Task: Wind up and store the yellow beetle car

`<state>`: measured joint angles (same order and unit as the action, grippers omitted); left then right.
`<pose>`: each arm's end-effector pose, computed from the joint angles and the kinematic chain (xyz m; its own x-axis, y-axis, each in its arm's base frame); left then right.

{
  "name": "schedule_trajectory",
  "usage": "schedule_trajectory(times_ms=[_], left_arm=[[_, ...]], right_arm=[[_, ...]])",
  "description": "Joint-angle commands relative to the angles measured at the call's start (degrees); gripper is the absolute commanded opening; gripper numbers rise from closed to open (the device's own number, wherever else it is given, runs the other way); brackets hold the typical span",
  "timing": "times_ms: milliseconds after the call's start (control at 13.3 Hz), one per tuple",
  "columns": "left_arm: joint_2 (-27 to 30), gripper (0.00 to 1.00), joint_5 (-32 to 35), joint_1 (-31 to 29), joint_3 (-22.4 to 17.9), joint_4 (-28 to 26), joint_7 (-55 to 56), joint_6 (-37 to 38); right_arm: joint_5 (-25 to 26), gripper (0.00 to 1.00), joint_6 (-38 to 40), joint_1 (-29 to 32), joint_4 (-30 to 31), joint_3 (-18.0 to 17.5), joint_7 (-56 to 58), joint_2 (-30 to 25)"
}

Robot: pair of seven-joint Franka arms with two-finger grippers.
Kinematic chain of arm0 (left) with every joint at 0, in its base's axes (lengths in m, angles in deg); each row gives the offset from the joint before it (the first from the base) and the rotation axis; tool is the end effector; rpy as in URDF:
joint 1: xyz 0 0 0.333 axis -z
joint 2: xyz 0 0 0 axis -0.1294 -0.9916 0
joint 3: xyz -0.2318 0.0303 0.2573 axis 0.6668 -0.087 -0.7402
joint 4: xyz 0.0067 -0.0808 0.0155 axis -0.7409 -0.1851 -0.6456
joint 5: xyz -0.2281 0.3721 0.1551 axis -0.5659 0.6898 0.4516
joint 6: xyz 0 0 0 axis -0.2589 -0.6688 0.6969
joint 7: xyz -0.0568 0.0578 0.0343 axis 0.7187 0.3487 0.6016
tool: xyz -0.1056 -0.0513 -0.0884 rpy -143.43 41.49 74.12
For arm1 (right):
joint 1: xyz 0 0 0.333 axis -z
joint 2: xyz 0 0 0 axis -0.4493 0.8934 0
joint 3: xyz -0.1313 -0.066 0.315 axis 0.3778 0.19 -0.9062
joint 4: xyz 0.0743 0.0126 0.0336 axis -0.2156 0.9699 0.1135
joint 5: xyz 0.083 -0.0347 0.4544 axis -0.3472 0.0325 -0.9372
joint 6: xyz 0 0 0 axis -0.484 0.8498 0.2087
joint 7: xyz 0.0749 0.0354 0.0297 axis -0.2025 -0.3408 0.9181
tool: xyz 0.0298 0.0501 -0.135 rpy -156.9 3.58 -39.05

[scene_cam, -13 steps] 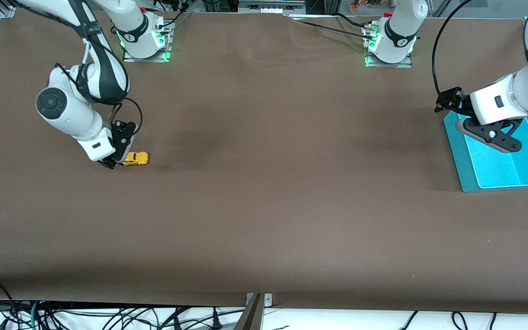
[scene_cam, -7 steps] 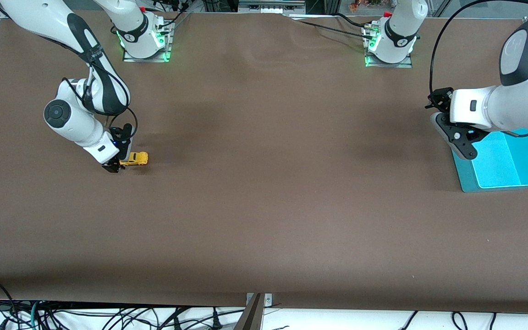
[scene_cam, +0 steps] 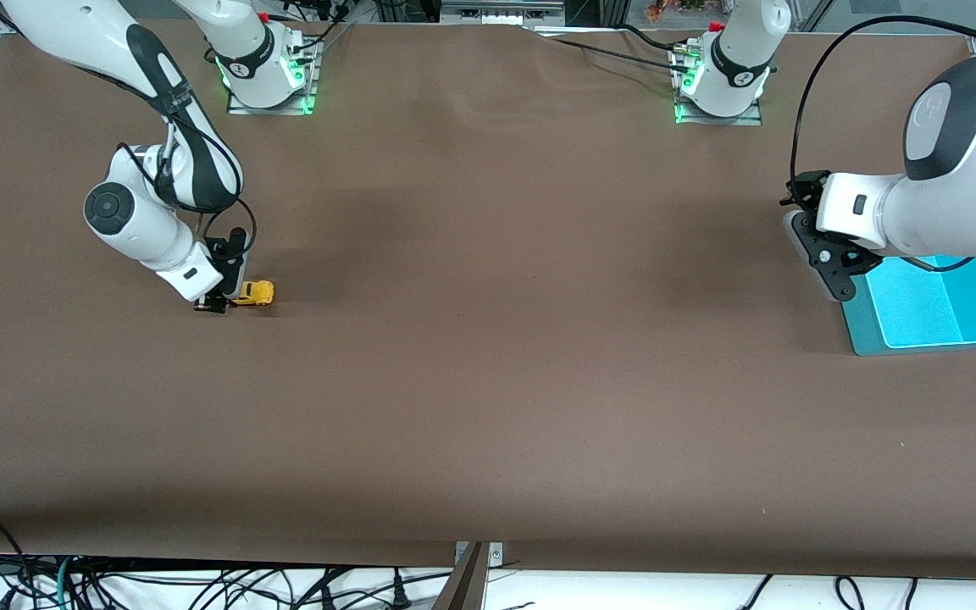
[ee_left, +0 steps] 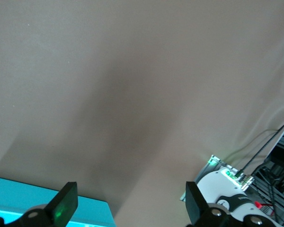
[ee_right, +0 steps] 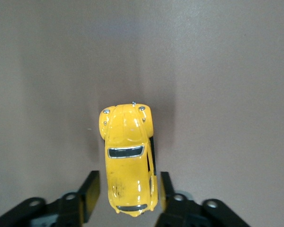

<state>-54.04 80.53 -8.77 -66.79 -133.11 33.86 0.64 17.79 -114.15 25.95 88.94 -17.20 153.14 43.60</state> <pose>0.6360 -0.0632 0.4467 0.5061 -0.8410 -0.1910 -0.7752 -0.5407 0.3266 0.5684 0.0248 0.1296 0.0322 0.9994 0.0088 0.9995 -0.0322 -0.0043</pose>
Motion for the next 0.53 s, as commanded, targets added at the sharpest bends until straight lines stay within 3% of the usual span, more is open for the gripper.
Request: schedule_trajectory(times_ms=[0,150,450], left_arm=[[2.7,1.00,1.6,-0.4,0.1,-4.7,-8.8,-5.0],[2.8,1.00,1.5,-1.0,0.1,-7.0,-13.6,-7.9],[2.9,1.00,1.6,-1.3,0.1,-9.3,-14.7,-9.2]], right_arm=[[0.5,0.00,-0.5,0.3,0.8,-1.4,0.8,-1.4],[0.6,0.00,-0.4,0.3,0.5,-2.8,0.7,-1.6],[0.5,0.00,3.2,0.1,-4.8,-9.7,-3.1,-0.8]])
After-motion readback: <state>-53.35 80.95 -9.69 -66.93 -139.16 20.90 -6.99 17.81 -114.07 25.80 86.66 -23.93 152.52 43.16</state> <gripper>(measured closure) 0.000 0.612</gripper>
